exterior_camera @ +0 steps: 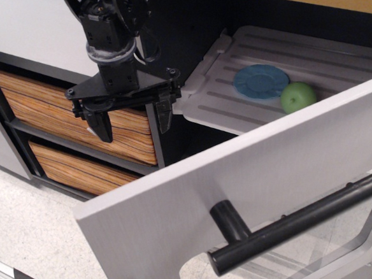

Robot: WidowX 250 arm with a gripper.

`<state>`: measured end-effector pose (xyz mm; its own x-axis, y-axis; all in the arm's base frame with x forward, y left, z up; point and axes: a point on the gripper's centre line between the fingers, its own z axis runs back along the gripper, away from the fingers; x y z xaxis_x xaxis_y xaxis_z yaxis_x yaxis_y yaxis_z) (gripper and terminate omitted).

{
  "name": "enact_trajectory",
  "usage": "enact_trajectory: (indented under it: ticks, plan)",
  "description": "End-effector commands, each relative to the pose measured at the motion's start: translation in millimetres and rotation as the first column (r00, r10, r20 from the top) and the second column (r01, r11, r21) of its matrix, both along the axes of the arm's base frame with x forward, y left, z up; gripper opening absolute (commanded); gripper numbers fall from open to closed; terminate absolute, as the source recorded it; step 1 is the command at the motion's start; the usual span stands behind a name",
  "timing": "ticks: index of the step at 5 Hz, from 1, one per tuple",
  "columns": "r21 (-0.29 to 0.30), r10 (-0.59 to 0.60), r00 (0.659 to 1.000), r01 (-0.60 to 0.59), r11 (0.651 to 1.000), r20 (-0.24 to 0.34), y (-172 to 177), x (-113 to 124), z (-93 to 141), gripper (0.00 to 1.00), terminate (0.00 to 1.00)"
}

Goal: Close oven

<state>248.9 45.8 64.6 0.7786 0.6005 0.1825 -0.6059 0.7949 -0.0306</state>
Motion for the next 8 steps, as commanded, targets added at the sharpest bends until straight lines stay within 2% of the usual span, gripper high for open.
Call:
enact_trajectory:
  ticks: [1, 3, 4, 5, 7, 8]
  plan:
    - [0.0, 0.0, 1.0, 0.0, 1.0, 0.0, 0.0, 0.0, 0.0, 1.0, 0.0]
    - [-0.074, 0.005, 0.998, -0.009, 0.997, -0.061, -29.4, -5.2, 71.1, 1.0, 0.0]
    - [-0.137, 0.031, 0.997, -0.04, 0.99, -0.065, -51.4, -10.6, 103.7, 1.0, 0.0]
    - [-0.198, 0.035, 0.992, -0.059, 0.978, -0.123, -81.5, -20.0, 137.7, 1.0, 0.0]
    - [-0.259, -0.018, 0.959, -0.058, 0.964, -0.283, -125.8, -47.8, 170.3, 1.0, 0.0]
    - [-0.274, -0.049, 0.942, -0.047, 0.961, -0.332, -144.1, -62.7, 168.0, 1.0, 0.0]
